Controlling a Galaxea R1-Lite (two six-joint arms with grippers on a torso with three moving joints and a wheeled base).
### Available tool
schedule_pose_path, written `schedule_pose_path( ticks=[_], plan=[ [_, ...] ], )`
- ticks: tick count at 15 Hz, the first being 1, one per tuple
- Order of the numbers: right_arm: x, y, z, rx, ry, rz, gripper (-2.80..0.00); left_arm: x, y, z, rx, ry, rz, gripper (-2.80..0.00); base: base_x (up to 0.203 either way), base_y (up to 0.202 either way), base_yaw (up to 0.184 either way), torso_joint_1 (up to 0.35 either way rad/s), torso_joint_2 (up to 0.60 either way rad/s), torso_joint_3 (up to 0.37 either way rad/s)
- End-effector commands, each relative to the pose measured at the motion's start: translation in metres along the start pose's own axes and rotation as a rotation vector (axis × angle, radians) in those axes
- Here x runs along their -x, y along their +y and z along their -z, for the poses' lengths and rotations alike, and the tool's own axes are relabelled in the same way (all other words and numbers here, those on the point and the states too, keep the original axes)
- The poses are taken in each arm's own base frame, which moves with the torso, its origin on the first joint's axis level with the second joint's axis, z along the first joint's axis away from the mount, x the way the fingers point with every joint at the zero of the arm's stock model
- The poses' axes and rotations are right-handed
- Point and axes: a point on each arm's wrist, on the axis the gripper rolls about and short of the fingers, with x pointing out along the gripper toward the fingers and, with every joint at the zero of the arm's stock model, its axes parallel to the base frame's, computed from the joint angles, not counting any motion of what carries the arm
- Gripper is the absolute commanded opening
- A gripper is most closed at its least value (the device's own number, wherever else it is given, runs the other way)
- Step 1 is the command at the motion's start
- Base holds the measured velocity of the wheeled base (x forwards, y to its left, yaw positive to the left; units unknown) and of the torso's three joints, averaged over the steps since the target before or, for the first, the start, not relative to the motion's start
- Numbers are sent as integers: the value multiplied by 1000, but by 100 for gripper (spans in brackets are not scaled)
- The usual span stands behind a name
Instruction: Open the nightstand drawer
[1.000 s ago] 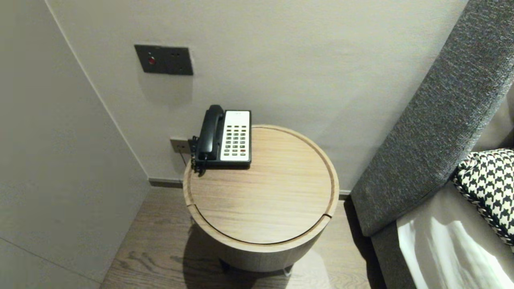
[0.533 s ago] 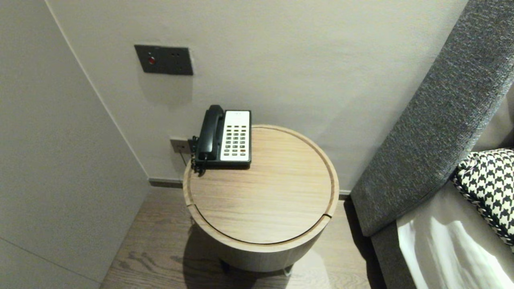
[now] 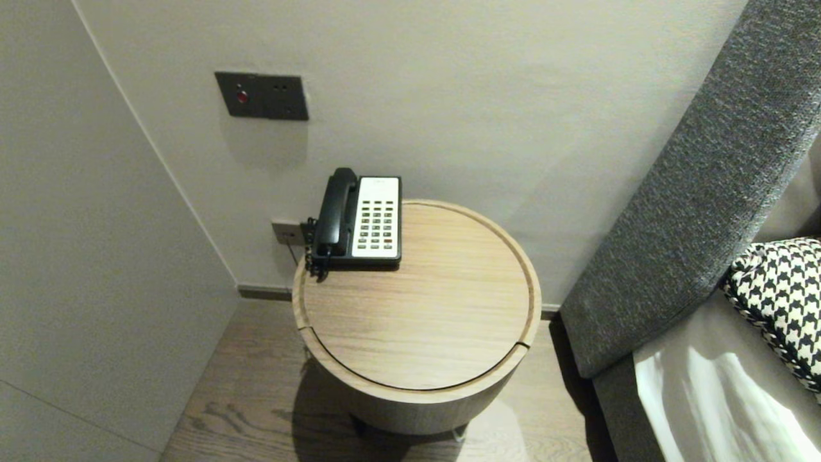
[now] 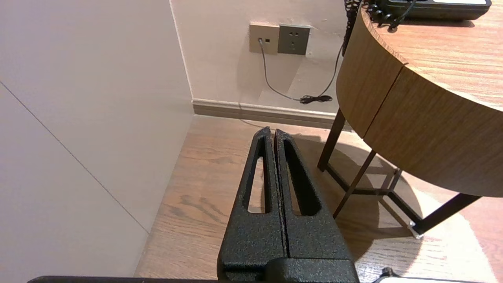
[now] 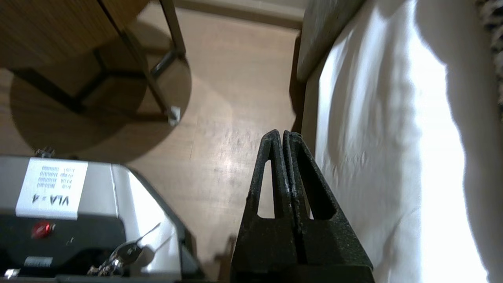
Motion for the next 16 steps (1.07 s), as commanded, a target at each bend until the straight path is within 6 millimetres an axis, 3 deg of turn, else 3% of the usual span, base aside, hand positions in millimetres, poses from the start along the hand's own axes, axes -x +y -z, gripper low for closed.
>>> schedule_pose_path(
  ticks=[1, 11, 16],
  plan=[
    [6, 0, 5, 6, -73, -24, -280, 0, 0, 0, 1, -2, -1, -280, 0, 0, 0, 0, 0, 0],
    [21, 2, 22, -57, -325, 9, -280, 0, 0, 0, 1, -2, -1, -280, 0, 0, 0, 0, 0, 0],
    [20, 1, 22, -74, -323, 29, -280, 0, 0, 0, 1, -2, -2, -280, 0, 0, 0, 0, 0, 0]
  ],
)
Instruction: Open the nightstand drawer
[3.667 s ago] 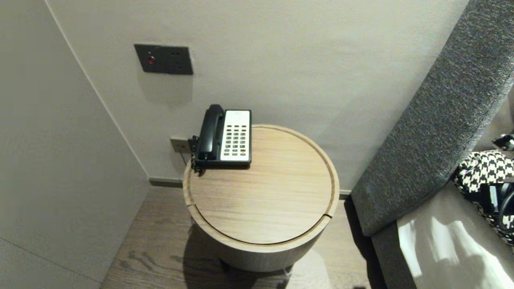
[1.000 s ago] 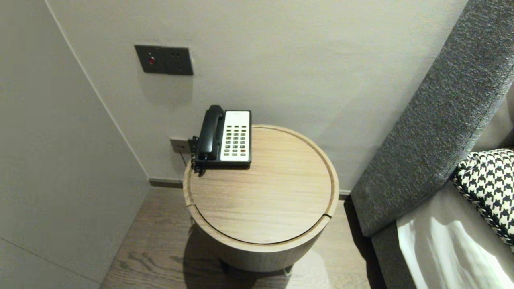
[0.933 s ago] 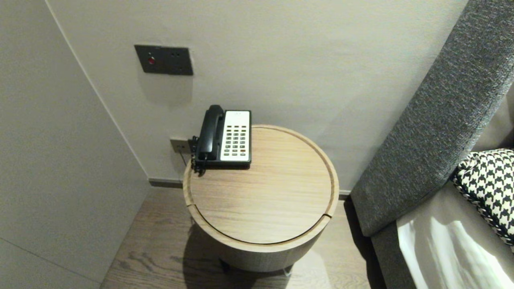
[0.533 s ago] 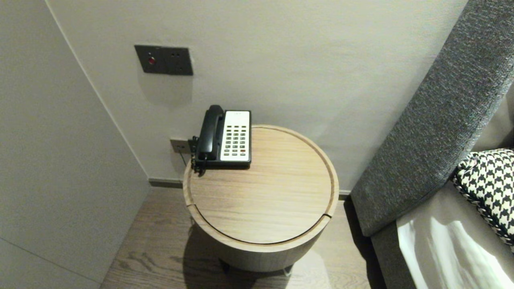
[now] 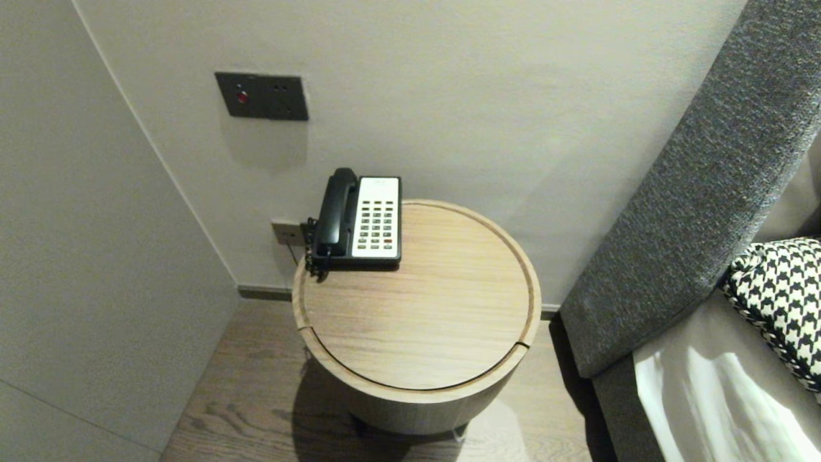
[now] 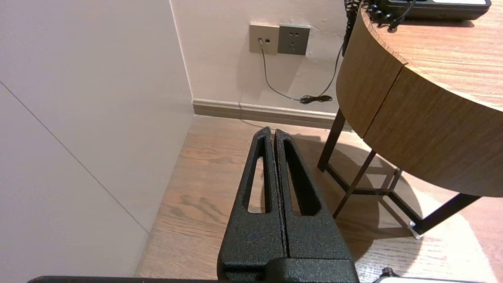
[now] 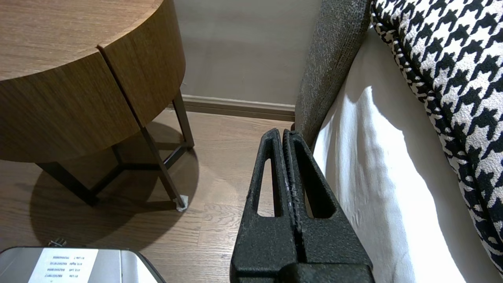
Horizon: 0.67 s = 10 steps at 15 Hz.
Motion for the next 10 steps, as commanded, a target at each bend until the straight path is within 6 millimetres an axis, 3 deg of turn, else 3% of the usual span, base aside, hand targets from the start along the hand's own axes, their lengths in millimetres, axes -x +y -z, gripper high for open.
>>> schedule_pose_path(
  ticks=[1, 5, 7, 10],
  plan=[
    [0, 0, 0, 0, -14, 3, -280, 0, 0, 0, 1, -2, -2, -280, 0, 0, 0, 0, 0, 0],
    [-1, 0, 1, -1, -27, 5, -280, 0, 0, 0, 1, -2, -1, -280, 0, 0, 0, 0, 0, 0],
    [-3, -1, -6, 0, -172, 17, -280, 0, 0, 0, 1, -2, -1, -280, 0, 0, 0, 0, 0, 0],
    [-5, 0, 0, -14, -133, 19, -280, 0, 0, 0, 1, -2, -1, -280, 0, 0, 0, 0, 0, 0]
  ],
)
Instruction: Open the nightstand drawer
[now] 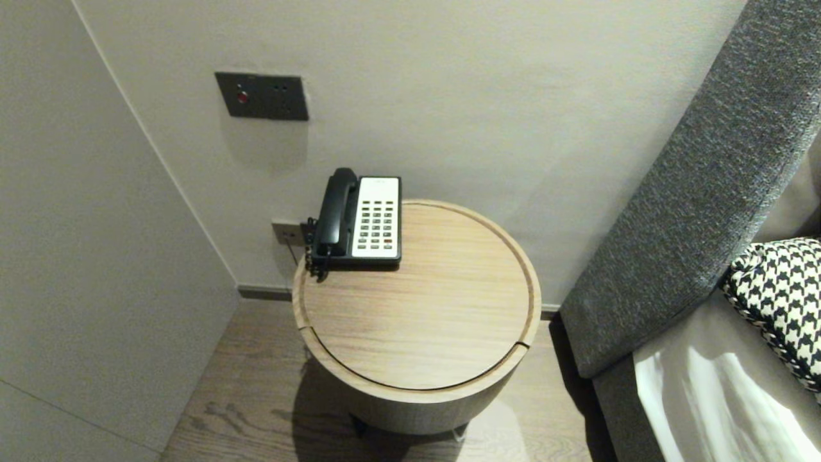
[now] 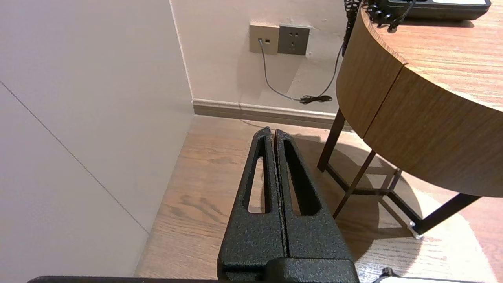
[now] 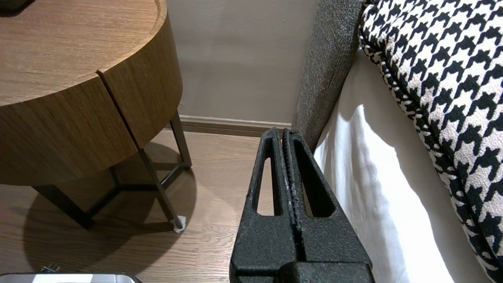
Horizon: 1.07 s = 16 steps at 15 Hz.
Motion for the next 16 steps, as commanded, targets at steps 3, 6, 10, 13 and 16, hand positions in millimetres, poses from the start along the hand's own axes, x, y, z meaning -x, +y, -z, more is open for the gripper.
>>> schedule_pose_path(
  ticks=[3, 6, 10, 13, 16],
  plan=[
    [-2, 1, 11, -37, 41, -2, -280, 0, 0, 0, 1, -2, -1, -280, 0, 0, 0, 0, 0, 0],
    [-2, 1, 11, -38, 39, -1, -280, 0, 0, 0, 1, -2, -1, -280, 0, 0, 0, 0, 0, 0],
    [-2, 1, 11, -40, 39, -1, -280, 0, 0, 0, 1, -2, -2, -280, 0, 0, 0, 0, 0, 0],
    [-2, 1, 11, -47, 38, -1, -280, 0, 0, 0, 1, -2, -2, -280, 0, 0, 0, 0, 0, 0],
    [-2, 1, 11, -47, 38, -2, -280, 0, 0, 0, 1, -2, -1, -280, 0, 0, 0, 0, 0, 0]
  ],
)
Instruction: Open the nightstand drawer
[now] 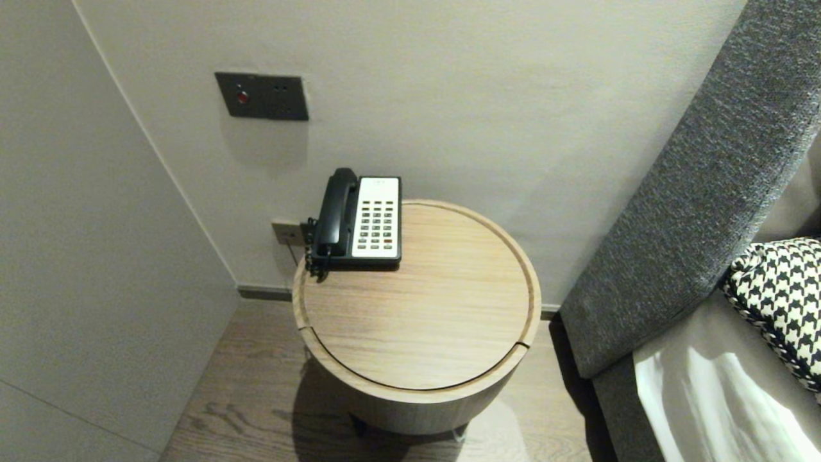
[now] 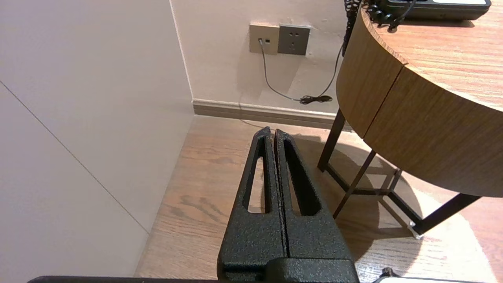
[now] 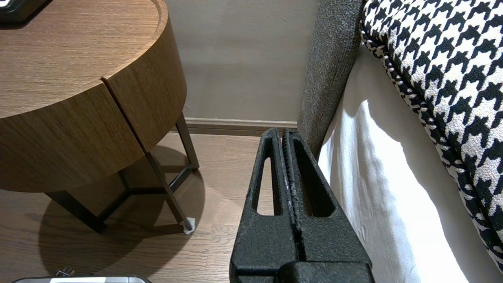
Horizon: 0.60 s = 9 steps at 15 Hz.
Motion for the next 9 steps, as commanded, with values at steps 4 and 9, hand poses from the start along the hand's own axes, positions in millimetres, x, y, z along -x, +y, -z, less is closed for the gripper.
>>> schedule_pose_path(
  ticks=[4, 9],
  plan=[
    [-2, 0, 11, 0, 37, -1, -280, 0, 0, 0, 1, -3, -2, -280, 0, 0, 0, 0, 0, 0],
    [-2, 0, 11, 0, 37, -1, -280, 0, 0, -1, -1, -2, -2, -280, 0, 0, 0, 0, 0, 0]
  ],
)
